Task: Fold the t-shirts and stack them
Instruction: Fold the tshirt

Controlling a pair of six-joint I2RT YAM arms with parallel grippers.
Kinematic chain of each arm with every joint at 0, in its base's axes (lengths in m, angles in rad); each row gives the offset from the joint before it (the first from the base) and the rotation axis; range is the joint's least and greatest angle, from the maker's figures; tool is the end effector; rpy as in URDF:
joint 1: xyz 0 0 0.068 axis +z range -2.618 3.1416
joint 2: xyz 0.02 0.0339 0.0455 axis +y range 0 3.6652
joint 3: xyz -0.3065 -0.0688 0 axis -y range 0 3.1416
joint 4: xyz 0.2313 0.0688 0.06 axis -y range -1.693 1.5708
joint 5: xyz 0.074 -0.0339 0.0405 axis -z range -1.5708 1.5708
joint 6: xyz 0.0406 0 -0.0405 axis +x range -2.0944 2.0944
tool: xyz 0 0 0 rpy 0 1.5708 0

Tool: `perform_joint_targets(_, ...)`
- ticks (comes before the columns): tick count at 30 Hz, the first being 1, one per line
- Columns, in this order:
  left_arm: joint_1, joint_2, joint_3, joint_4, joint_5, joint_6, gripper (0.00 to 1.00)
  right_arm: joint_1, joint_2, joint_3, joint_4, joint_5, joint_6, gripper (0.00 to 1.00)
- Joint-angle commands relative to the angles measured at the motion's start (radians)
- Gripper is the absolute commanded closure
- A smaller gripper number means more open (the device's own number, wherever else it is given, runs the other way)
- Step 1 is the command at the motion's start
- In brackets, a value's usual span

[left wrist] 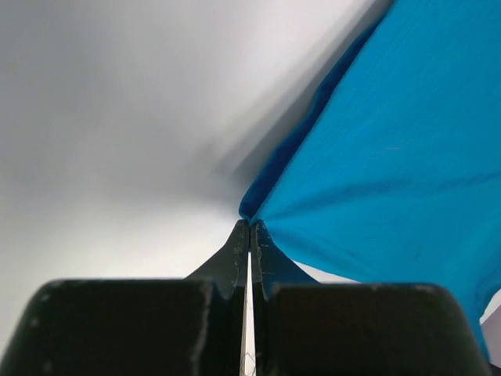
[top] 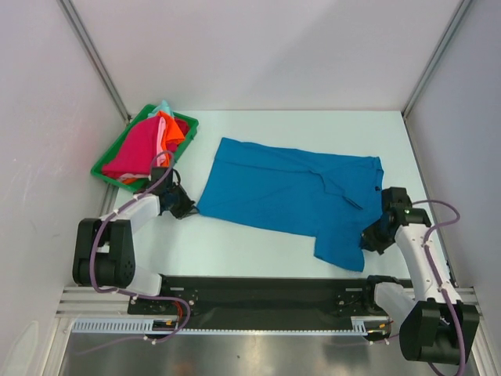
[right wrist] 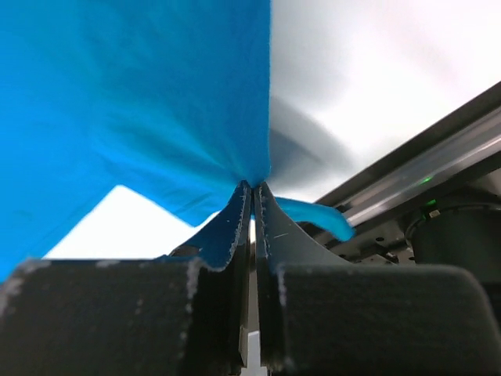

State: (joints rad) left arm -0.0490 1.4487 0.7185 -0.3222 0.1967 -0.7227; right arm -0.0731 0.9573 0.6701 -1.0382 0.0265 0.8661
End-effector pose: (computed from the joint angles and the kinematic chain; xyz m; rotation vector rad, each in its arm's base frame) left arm 0.2507 -0.0202 0.2093 -0.8221 2.5602 -0.5140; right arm 0.1098 -0.0091 0.2450 1.3181 2.5869 0.1028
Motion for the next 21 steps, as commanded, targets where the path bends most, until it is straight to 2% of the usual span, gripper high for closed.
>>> perform_joint_targets(1,0.006,-0.014,0.028,-0.044,-0.020,0.039,1.00,-0.045,0.011,0.111,-0.059,0.024,-0.097,1.00)
perform_joint_targets(8,0.005,0.002,0.067,-0.049,-0.016,0.049,1.00,-0.152,0.075,0.262,-0.001,0.015,-0.254,1.00)
perform_joint_targets(13,-0.009,0.038,0.116,-0.054,-0.006,0.066,1.00,-0.186,0.168,0.359,0.107,-0.088,-0.331,1.00)
perform_joint_targets(21,-0.057,0.160,0.358,-0.077,-0.028,0.077,1.00,-0.191,0.403,0.514,0.237,-0.135,-0.375,1.00)
